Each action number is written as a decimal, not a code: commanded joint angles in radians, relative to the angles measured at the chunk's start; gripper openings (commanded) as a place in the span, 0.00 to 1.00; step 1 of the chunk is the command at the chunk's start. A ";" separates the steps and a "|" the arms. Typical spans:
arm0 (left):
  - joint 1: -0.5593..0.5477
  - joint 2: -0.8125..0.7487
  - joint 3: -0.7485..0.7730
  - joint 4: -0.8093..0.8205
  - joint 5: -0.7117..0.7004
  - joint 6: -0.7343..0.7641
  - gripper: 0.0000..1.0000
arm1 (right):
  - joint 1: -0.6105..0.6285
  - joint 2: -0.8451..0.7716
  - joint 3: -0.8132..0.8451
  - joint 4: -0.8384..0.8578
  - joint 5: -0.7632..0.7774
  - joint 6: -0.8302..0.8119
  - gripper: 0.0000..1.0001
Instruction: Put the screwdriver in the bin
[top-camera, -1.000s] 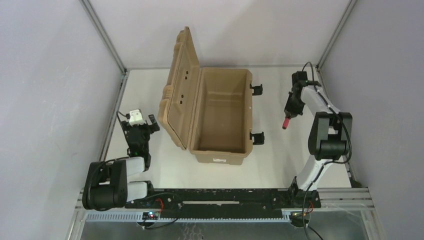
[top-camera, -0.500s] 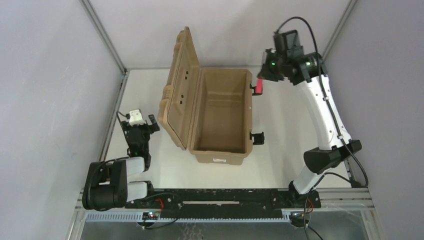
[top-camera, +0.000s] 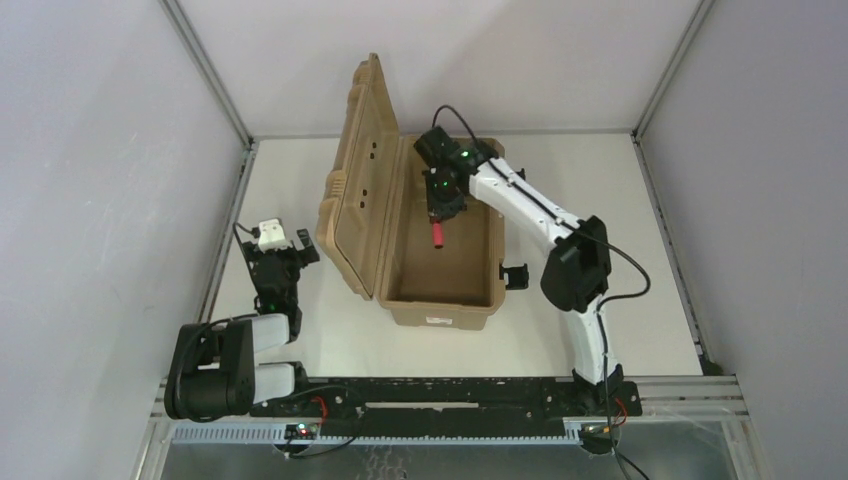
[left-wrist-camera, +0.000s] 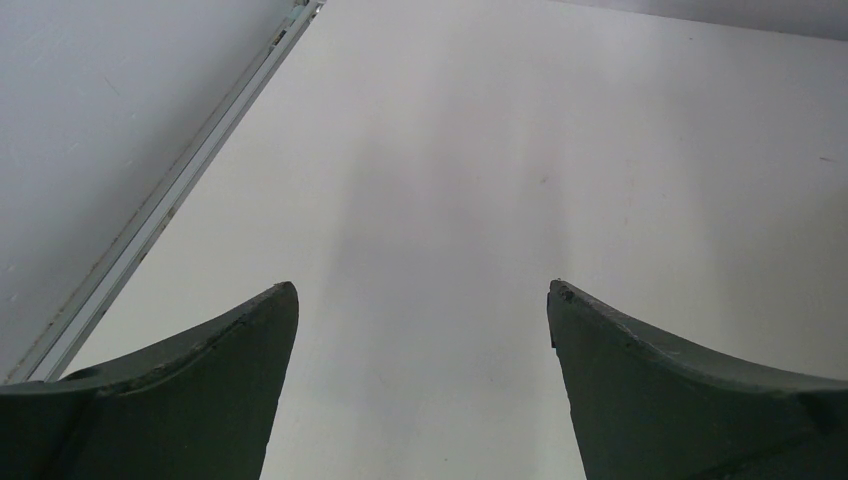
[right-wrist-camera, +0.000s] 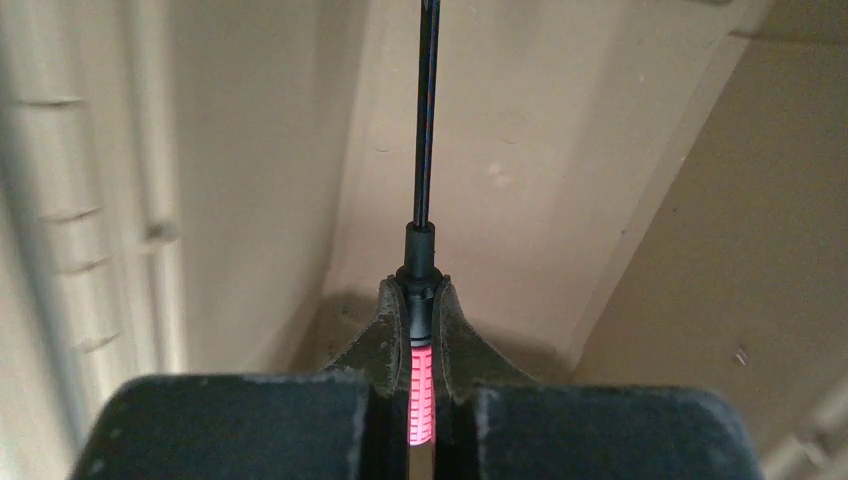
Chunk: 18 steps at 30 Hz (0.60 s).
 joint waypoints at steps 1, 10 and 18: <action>-0.003 -0.001 0.031 0.069 0.002 0.016 1.00 | 0.002 0.034 -0.085 0.138 0.022 0.035 0.00; -0.002 -0.002 0.031 0.070 0.002 0.016 1.00 | -0.003 0.205 -0.145 0.217 0.095 0.030 0.00; -0.003 0.000 0.031 0.071 0.001 0.016 1.00 | -0.010 0.225 -0.197 0.268 0.149 0.035 0.00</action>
